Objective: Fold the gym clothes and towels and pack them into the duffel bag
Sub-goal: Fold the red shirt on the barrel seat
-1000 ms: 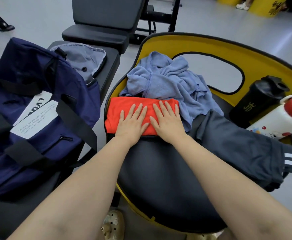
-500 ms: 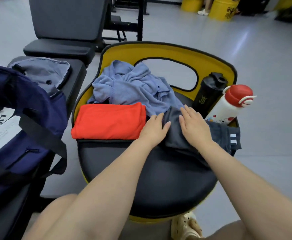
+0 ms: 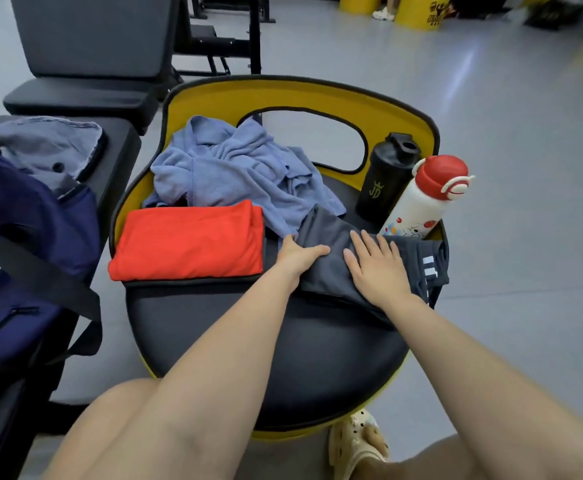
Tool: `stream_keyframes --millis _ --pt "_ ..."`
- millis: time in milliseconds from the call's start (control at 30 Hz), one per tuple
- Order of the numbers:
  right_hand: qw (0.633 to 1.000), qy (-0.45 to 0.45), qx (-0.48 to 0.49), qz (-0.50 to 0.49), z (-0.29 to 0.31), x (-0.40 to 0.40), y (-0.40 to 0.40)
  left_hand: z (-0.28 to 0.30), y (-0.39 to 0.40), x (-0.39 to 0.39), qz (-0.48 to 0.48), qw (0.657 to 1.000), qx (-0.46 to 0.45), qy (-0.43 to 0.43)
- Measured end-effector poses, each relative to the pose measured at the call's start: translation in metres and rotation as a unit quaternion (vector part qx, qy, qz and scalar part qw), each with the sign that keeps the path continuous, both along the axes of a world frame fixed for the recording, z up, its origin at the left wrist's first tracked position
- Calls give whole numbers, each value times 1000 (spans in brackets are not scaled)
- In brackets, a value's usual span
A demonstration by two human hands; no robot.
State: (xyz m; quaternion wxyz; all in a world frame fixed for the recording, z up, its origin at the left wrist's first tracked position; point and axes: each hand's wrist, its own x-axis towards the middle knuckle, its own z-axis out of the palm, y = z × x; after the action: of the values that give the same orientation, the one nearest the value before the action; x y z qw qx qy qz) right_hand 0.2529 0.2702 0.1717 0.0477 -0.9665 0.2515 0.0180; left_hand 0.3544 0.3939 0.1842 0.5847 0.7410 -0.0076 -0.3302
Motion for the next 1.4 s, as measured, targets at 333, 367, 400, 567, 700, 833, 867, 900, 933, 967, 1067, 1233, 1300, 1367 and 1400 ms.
stream_keyframes --millis 333,367,400,567,700,833,867,900,933,967,1067,1233,1300,1367,1400 --pt "998 13 -14 60 -3 -26 10 3 21 -33 14 1000 12 17" --pt "998 13 -17 67 -4 -29 12 0 25 -37 16 1000 15 16" --pt "997 11 -19 72 -4 -32 16 -3 30 -40 15 1000 17 17" --pt "995 -4 -25 95 -8 -43 45 -6 61 -49 5 999 14 35" --pt "994 -14 -25 104 -6 -44 77 -6 93 -50 16 999 -3 50" --pt "993 -30 -25 113 -9 -42 108 -6 122 -52 28 998 -36 36" --pt "992 -40 -22 115 -10 -41 116 -3 129 -53 29 999 -29 21" --pt "992 -49 -19 118 -12 -39 124 -2 135 -53 36 999 -16 3" --pt "991 -53 -15 120 -13 -38 133 -3 142 -52 49 999 -2 -8" --pt "991 -59 -11 123 -13 -36 142 -3 149 -50 68 998 6 -17" --pt "986 -58 12 154 -11 -30 163 -3 171 -46 116 993 12 -11" --pt "972 -102 -45 209 -7 -22 175 2 208 -31 180 984 15 -1" --pt "965 -121 -75 221 -8 -21 177 4 220 -25 202 979 7 4" --pt "960 -138 -93 225 -7 -17 181 8 231 -19 215 976 -7 16" --pt "958 -144 -98 226 -8 -14 183 8 236 -16 221 975 -12 23"
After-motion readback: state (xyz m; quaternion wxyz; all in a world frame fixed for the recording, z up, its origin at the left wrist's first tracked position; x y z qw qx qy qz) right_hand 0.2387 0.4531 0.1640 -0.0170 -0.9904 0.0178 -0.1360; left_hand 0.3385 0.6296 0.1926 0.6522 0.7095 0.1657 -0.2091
